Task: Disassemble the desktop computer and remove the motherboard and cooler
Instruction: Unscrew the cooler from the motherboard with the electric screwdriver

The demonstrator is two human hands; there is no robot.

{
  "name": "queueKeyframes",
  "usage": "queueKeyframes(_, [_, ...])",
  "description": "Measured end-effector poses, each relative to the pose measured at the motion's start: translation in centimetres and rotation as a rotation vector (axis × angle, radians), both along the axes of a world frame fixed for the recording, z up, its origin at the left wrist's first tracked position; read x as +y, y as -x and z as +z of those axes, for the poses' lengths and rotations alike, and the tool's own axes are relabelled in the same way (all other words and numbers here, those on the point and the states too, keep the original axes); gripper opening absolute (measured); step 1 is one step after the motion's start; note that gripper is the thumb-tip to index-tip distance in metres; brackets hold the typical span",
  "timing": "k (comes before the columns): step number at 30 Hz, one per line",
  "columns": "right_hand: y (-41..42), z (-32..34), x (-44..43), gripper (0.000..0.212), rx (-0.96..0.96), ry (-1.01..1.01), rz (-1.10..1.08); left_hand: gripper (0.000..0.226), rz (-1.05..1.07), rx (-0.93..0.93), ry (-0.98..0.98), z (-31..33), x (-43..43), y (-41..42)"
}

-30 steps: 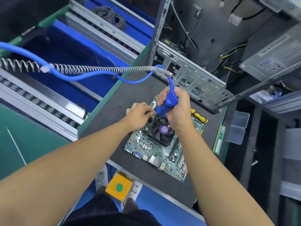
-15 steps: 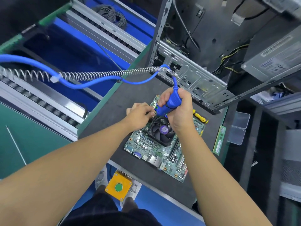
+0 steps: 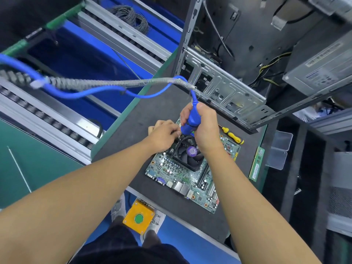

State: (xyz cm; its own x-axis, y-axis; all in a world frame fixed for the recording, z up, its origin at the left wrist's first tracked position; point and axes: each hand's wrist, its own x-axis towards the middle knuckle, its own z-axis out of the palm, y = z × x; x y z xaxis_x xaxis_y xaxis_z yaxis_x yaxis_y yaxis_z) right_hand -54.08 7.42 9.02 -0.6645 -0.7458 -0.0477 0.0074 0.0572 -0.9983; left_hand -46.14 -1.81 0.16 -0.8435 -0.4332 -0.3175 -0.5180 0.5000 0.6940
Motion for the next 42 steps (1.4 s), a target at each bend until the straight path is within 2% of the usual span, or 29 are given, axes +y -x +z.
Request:
queueKeyframes(7, [-0.7, 0.4, -0.6, 0.04, 0.03, -0.049, 0.01, 0.021, -0.087, 0.077, -0.019, -0.2, -0.5, -1.3])
queueKeyframes(10, [-0.1, 0.1, -0.6, 0.037, 0.001, -0.008, 0.029, 0.023, -0.124, 0.108, 0.003, -0.4, -0.6, -1.7])
queueKeyframes(14, [0.1, -0.1, -0.6, 0.036, 0.028, -0.015, 0.064, 0.009, -0.058, 0.151, -0.016, -0.5, -0.3, -1.7])
queueKeyframes(17, [-0.1, -0.1, -0.7, 0.038, 0.056, -0.038, 0.071, 0.015, -0.075, 0.144, -0.01, -0.5, -0.4, -1.7])
queueKeyframes(20, [0.1, -0.2, -0.7, 0.04, 0.026, -0.018, 0.079, 0.006, -0.058, 0.15, -0.021, -0.4, -0.4, -1.7])
queueKeyframes(22, [0.3, -0.3, -0.7, 0.04, 0.006, -0.014, 0.085, 0.016, -0.059, 0.147, -0.029, -0.2, -0.2, -1.8])
queueKeyframes(25, [0.6, -0.6, -0.7, 0.039, -0.004, -0.02, 0.09, 0.012, -0.053, 0.141, -0.039, 0.0, -0.3, -1.8])
queueKeyframes(29, [0.8, -0.9, -0.9, 0.04, -0.025, -0.012, 0.114, 0.02, -0.063, 0.138, -0.051, 0.2, -0.4, -1.8])
queueKeyframes(35, [1.2, -0.8, -0.8, 0.031, -0.044, -0.006, 0.163, 0.022, -0.045, 0.148, -0.061, -0.1, -0.3, -1.8])
queueKeyframes(40, [1.2, -0.7, -0.7, 0.03, -0.063, 0.004, 0.137, 0.019, -0.044, 0.151, -0.047, -0.2, -0.3, -1.7])
queueKeyframes(42, [1.0, -0.8, -1.0, 0.031, -0.057, -0.014, 0.148, 0.011, -0.049, 0.15, -0.037, -0.4, -0.4, -1.7])
